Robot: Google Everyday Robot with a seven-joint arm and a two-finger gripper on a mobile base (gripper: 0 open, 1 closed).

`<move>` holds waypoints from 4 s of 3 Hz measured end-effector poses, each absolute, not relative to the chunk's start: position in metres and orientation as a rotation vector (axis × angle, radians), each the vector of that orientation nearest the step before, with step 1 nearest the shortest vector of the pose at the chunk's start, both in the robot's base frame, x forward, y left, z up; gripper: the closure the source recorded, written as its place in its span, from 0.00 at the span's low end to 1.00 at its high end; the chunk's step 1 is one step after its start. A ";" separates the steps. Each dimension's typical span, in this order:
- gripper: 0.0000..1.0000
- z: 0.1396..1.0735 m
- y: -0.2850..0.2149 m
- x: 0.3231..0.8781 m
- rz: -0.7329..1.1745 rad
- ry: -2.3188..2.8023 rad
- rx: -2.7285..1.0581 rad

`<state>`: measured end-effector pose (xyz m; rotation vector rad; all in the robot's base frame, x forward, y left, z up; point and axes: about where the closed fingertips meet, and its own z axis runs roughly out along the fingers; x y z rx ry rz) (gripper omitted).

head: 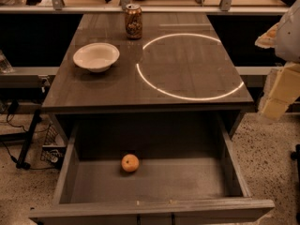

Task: Pick orange from top drawer and place on counter

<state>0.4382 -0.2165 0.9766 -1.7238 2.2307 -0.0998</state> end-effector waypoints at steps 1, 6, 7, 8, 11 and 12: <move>0.00 0.977 -0.217 0.438 -0.100 2.231 -1.724; 0.00 0.839 -0.124 0.407 0.425 2.165 -1.590; 0.00 0.811 -0.103 0.416 0.509 2.117 -1.527; 0.00 0.779 -0.081 0.430 0.604 2.064 -1.447; 0.00 0.703 -0.019 0.450 0.716 1.954 -1.361; 0.00 0.674 0.014 0.458 0.709 1.908 -1.377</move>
Offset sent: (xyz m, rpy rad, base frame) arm -0.0059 0.0082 -0.0550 0.0972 0.0931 -0.0059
